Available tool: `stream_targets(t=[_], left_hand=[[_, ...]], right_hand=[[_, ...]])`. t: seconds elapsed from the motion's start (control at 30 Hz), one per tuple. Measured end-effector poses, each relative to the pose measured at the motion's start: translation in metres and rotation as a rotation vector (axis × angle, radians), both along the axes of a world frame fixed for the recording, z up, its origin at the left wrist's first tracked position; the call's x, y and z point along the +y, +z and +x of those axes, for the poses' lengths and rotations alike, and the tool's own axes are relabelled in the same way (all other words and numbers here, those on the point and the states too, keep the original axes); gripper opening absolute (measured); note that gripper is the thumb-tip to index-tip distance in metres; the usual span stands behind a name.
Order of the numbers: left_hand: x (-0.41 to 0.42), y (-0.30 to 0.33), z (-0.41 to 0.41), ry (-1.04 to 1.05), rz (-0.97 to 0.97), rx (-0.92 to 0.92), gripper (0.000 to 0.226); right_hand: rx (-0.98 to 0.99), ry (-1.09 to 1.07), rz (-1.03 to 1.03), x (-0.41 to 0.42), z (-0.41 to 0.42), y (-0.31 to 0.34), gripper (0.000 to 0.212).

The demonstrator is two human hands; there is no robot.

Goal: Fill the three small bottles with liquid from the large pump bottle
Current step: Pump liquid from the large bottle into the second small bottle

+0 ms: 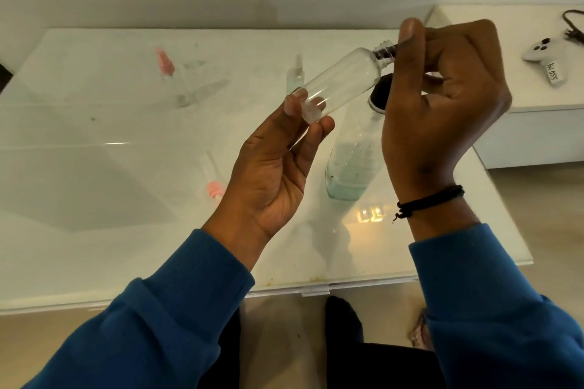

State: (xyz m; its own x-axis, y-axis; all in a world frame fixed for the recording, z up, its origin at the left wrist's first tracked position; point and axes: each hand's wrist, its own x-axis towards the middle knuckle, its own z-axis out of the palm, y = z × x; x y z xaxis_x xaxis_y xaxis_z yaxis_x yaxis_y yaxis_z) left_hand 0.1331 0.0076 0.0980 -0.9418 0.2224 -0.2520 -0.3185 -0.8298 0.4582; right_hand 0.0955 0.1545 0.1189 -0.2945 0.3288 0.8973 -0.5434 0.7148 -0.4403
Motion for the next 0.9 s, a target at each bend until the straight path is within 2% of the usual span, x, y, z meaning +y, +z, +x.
stream_targets(t=[0.23,0.9], left_hand=[[0.001,-0.006,-0.004,-0.006,0.034,-0.059,0.044],[0.002,-0.01,-0.013,-0.031,0.029,-0.051,0.039]], right_hand=[[0.049,-0.109,0.011,-0.008,-0.003,-0.012,0.032],[-0.01,-0.09,-0.079,-0.005,-0.008,-0.009,0.036]])
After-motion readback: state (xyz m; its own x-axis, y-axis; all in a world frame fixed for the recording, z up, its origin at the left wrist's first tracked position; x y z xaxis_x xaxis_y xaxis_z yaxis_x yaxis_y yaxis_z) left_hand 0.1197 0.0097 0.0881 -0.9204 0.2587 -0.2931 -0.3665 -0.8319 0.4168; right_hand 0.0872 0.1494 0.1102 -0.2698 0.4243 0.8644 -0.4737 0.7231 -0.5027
